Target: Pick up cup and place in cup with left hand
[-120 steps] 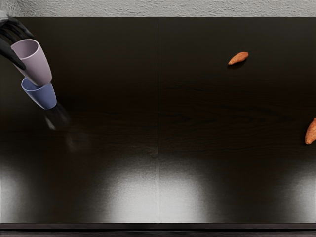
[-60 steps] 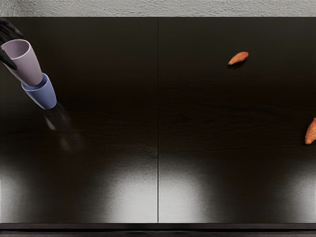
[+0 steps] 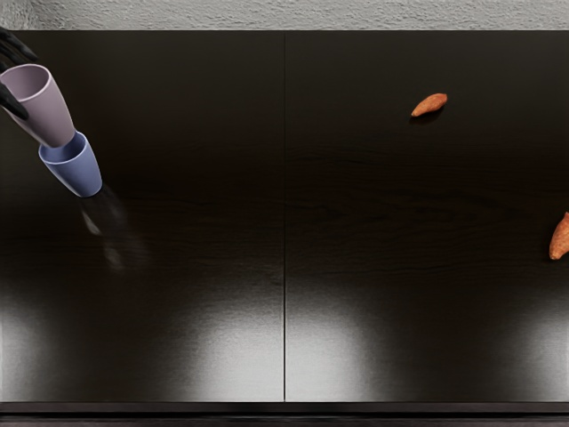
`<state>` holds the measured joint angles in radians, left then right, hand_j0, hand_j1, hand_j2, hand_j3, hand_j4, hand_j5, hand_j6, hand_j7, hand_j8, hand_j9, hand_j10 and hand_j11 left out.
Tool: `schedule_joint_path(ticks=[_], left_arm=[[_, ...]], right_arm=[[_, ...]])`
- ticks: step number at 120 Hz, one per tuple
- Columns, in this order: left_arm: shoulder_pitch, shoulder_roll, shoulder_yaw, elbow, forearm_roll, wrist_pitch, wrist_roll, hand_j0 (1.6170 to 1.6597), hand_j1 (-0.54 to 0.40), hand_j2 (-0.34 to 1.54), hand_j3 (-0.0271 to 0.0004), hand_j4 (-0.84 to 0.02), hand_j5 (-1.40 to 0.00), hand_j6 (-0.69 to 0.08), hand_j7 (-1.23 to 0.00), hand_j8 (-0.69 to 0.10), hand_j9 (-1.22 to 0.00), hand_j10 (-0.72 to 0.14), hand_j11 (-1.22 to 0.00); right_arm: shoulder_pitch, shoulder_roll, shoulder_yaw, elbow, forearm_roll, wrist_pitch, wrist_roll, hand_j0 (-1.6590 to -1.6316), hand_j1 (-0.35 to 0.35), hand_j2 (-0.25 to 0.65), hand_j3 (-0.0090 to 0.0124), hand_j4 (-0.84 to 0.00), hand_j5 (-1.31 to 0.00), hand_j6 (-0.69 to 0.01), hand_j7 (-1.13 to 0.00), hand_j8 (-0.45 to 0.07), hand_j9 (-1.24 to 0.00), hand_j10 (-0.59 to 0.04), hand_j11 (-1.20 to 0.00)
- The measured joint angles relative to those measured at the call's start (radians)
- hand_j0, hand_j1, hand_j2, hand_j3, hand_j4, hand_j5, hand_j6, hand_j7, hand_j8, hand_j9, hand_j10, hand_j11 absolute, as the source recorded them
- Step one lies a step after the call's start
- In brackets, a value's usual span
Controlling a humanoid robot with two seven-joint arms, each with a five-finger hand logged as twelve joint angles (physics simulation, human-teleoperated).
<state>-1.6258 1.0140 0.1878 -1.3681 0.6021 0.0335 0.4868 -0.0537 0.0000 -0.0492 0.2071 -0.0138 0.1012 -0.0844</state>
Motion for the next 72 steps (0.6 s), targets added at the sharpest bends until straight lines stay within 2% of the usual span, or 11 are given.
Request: schedule_joint_path(ticks=[48, 72], left_arm=[[0.025, -0.007, -0.005, 0.025, 0.012, 0.014, -0.003, 1.658, -0.14, 0.29, 0.0, -0.463, -0.6, -0.388, -0.6, -0.439, -0.6, -0.463, -0.6], [0.046, -0.04, -0.009, 0.028, 0.016, 0.022, -0.004, 1.658, -0.142, 0.28, 0.0, -0.46, -0.61, -0.382, -0.6, -0.424, -0.6, -0.462, -0.6]], right_arm=[[0.0, 0.0, 0.0, 0.0, 0.0, 0.0, 0.0, -1.6581, -0.329, -0.003, 0.0, -0.017, -0.02, -0.017, -0.02, -0.017, -0.02, -0.017, -0.02], [0.0, 0.0, 0.0, 0.0, 0.0, 0.0, 0.0, -1.6581, -0.329, -0.003, 0.0, -0.017, -0.02, -0.017, -0.02, -0.017, -0.02, -0.017, -0.02]])
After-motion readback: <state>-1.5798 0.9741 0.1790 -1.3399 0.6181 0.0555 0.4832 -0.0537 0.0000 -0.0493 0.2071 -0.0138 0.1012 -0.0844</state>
